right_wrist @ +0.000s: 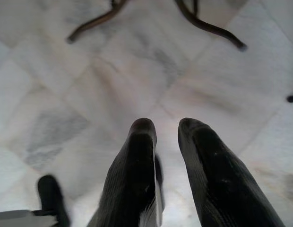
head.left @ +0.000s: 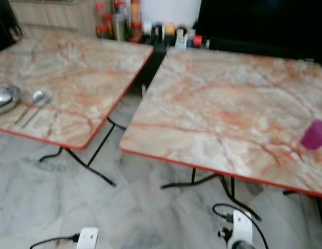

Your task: Setting the table

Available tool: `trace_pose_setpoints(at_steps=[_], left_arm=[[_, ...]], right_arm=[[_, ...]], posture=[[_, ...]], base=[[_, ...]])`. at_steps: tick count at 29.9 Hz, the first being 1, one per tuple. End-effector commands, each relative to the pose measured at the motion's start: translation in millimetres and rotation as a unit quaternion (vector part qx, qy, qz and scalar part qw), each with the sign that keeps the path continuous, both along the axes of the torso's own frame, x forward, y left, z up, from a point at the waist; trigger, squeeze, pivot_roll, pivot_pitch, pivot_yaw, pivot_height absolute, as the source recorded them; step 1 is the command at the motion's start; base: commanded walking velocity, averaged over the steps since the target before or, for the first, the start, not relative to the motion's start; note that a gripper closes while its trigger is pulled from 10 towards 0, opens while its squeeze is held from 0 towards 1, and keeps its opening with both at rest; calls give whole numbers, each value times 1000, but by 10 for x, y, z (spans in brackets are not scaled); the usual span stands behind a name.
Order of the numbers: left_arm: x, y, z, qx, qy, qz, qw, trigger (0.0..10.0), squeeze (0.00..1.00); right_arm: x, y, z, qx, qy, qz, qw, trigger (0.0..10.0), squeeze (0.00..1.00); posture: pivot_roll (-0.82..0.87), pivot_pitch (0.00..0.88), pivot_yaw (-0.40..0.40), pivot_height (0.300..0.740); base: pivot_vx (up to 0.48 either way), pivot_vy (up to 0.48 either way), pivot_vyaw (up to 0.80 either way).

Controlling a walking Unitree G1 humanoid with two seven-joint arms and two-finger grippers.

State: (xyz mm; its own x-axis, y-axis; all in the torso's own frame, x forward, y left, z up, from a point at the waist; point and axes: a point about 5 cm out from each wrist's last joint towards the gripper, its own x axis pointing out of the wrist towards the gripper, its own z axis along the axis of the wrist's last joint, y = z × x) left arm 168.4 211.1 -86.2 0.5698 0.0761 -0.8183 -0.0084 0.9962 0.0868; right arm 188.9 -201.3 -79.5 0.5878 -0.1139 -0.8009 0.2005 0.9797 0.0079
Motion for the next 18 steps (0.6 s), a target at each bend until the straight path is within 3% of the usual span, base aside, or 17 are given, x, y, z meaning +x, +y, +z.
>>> trace_pose_setpoints(at_steps=[1,13,18], left_arm=[[-31,-58,-25,-9,6,-1,1000,10000,0],[-31,-60,-25,-10,6,0,1000,10000,0],[-31,-63,-26,-11,6,2,1000,10000,0]], right_arm=[[-36,-70,-6,-8,5,-8,1000,10000,0],[-49,-71,-14,-9,9,-10,1000,10000,0],[-68,-78,-23,-6,15,-11,1000,10000,0]], posture=[[-21,94,8,740],[-23,103,8,740],[-25,106,8,740]], base=[[0,-480,0],[0,-480,0],[0,-480,-530]])
